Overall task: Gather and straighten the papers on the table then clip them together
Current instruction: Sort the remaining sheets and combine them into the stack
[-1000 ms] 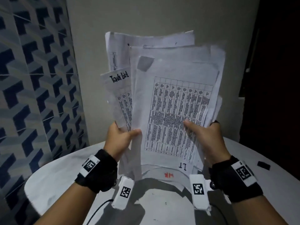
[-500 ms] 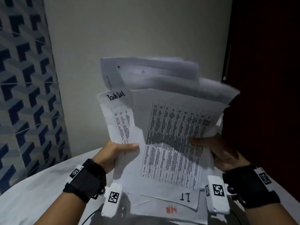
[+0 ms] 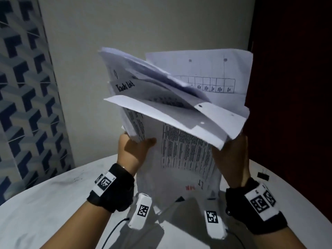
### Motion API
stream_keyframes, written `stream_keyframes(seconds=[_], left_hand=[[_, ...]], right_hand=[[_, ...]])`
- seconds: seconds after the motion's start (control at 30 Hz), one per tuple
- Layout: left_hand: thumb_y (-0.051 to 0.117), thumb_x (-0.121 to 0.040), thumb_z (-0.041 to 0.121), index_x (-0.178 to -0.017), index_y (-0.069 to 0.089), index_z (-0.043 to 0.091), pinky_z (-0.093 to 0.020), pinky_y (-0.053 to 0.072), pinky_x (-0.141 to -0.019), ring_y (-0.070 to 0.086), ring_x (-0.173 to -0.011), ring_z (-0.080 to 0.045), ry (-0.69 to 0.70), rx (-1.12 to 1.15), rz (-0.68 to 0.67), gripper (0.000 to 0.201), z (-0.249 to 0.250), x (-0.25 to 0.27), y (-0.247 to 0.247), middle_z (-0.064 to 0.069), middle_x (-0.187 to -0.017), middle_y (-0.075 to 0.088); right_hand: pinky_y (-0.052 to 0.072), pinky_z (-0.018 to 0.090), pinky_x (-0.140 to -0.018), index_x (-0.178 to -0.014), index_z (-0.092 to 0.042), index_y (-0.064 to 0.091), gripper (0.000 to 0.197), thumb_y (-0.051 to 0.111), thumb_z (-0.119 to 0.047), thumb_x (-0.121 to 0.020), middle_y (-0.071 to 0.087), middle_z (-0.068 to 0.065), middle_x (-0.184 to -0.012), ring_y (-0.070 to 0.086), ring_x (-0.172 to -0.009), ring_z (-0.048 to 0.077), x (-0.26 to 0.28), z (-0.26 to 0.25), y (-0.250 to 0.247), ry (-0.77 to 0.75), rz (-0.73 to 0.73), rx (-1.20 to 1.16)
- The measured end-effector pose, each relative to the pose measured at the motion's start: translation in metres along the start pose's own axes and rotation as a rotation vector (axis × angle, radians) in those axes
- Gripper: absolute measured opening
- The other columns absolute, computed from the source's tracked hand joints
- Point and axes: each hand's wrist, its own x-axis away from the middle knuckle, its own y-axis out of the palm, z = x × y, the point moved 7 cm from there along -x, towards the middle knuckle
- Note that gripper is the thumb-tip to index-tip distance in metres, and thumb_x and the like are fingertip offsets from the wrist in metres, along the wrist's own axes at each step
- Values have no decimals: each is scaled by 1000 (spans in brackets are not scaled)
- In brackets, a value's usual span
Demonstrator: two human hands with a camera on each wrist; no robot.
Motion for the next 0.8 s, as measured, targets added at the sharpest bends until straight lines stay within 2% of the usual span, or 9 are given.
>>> stream_keyframes(seconds=[0.07,0.1,0.23,0.33,0.47,0.57,0.63,0.7,0.8], left_hand=[[78,-78,-10,-100,74,4,-17,54,-55,72,-61,-2,-35,-29,-26,26,-5,0,5,3,-78,76],[79,-78,-10,-98,75,7,-19,56,-57,74,-65,-6,-73,-22,-55,27,-10,-2,6,3,-79,78],[81,-75,-10,-88,75,6,-19,58,-59,74,-65,-12,-341,-54,-187,21,-38,-4,3,2,-72,79],[82,-74,-10,-98,74,-8,-36,59,-94,78,-87,-23,-497,-31,-258,25,-55,-2,1,-13,-92,80],[88,-62,-2,-97,76,11,-38,62,-84,77,-85,-22,-318,-265,-215,40,-49,-4,3,0,-86,81],[85,-64,1,-98,71,18,-23,59,-67,74,-76,-8,-124,-302,-64,40,-33,-1,7,8,-83,77],[83,-72,0,-93,66,24,-10,53,-62,68,-70,9,-31,-222,1,37,-23,3,10,16,-84,72],[84,-76,0,-96,66,24,-14,55,-71,68,-74,13,27,-150,5,36,-17,7,12,18,-88,72],[86,-75,-1,-117,68,11,-27,60,-85,76,-95,-6,-22,-15,-77,47,-19,12,18,3,-102,80]], right_hand=[[57,45,-71,-100,-12,67,19,77,-10,-85,75,16,-87,73,-93,35,0,8,3,41,-37,35],[58,47,-68,-101,-7,68,28,81,-25,-84,74,19,-88,73,-93,37,0,20,6,145,-63,11],[58,26,-82,-113,-2,72,39,85,-18,-81,78,7,-100,76,-87,14,5,72,19,733,-256,-261],[50,36,-104,-102,7,74,43,90,-21,-74,79,13,-98,74,-94,21,20,108,21,988,-406,-167],[60,38,-74,-92,14,68,44,90,-20,-73,68,29,-93,70,-75,38,24,112,31,934,-336,-166],[39,24,-54,-73,-24,44,38,80,-27,-86,44,-3,-68,45,-56,11,16,84,23,674,-150,15],[44,29,-56,-71,-17,50,35,76,-35,-88,51,3,-61,47,-51,20,15,55,17,482,-54,49],[53,31,-61,-80,-12,65,27,74,-36,-90,67,7,-67,64,-57,19,19,40,10,416,32,-7],[56,25,-54,-81,-19,67,16,76,-28,-90,70,0,-69,67,-57,4,26,31,5,462,52,-117]])
